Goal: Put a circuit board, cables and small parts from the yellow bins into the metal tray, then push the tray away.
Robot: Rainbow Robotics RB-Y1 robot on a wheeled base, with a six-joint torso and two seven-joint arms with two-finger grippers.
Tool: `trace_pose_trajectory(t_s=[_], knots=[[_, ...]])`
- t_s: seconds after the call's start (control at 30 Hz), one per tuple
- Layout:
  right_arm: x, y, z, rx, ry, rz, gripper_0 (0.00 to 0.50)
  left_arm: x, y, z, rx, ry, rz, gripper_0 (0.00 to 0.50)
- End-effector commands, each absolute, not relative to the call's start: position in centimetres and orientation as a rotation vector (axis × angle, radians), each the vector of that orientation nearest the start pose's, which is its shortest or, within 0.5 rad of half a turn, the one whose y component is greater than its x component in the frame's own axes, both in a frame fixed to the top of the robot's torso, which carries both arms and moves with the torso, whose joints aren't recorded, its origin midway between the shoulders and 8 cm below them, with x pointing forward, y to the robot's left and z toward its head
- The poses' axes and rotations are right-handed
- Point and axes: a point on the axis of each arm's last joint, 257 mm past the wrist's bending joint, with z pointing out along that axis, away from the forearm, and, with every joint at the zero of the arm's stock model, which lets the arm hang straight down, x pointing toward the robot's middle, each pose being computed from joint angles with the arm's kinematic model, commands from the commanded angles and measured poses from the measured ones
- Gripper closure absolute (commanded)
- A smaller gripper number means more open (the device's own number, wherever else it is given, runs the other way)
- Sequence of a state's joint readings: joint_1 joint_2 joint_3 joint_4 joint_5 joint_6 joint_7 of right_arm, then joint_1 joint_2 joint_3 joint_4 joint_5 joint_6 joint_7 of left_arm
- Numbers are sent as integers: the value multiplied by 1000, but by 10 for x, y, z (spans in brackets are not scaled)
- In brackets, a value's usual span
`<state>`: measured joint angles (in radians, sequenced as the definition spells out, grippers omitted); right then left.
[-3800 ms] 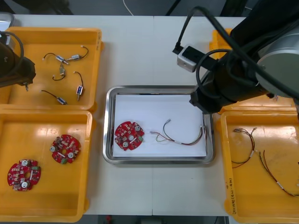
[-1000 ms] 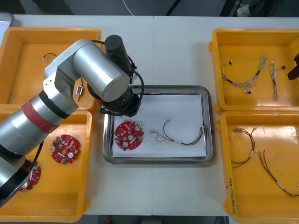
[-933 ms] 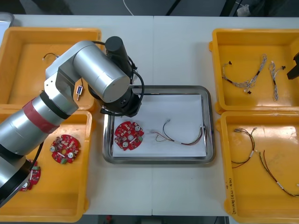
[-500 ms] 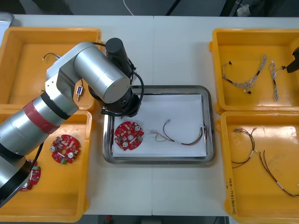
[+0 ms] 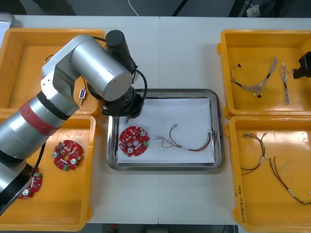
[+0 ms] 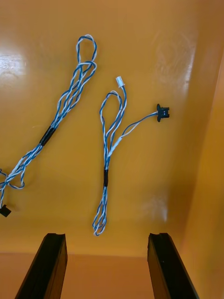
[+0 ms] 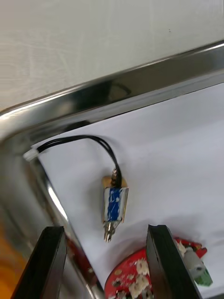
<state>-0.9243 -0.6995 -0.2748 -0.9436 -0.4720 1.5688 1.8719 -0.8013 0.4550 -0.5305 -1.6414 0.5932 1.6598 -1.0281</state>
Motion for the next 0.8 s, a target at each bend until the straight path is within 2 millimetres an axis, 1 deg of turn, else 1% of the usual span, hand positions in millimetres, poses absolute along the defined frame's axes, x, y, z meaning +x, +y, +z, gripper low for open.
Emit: trace_pose_trajectory(t_s=[0.03,0.2,0.33,0.4,0.47,0.6,0.67,0.7,0.77,0.8], knots=[[588,-462,-106,-61,2571,-65,0,504,97,-160,178,2624,-131,0],[594,-462,-115,-83,2570,-103,0,500,117,-142,134,2628,-123,0],[598,-462,-126,-75,2573,-114,0,499,134,-125,105,2619,-111,0],[600,-461,-132,-65,2571,-93,0,500,144,-120,91,2614,-97,0],[601,-460,-140,-49,2573,-70,0,502,158,-114,63,2611,-81,0],[602,-458,-146,-42,2575,-61,0,505,180,-105,13,2605,-59,0],[601,-457,-152,-32,2584,-53,0,509,192,-96,-29,2586,-63,0],[601,-456,-154,-30,2587,-48,0,510,195,-94,-41,2583,-66,0],[604,-455,-158,-24,2577,-45,0,514,208,-87,-84,2567,-68,0],[605,-454,-159,-23,2576,-44,0,515,211,-86,-96,2564,-69,0]])
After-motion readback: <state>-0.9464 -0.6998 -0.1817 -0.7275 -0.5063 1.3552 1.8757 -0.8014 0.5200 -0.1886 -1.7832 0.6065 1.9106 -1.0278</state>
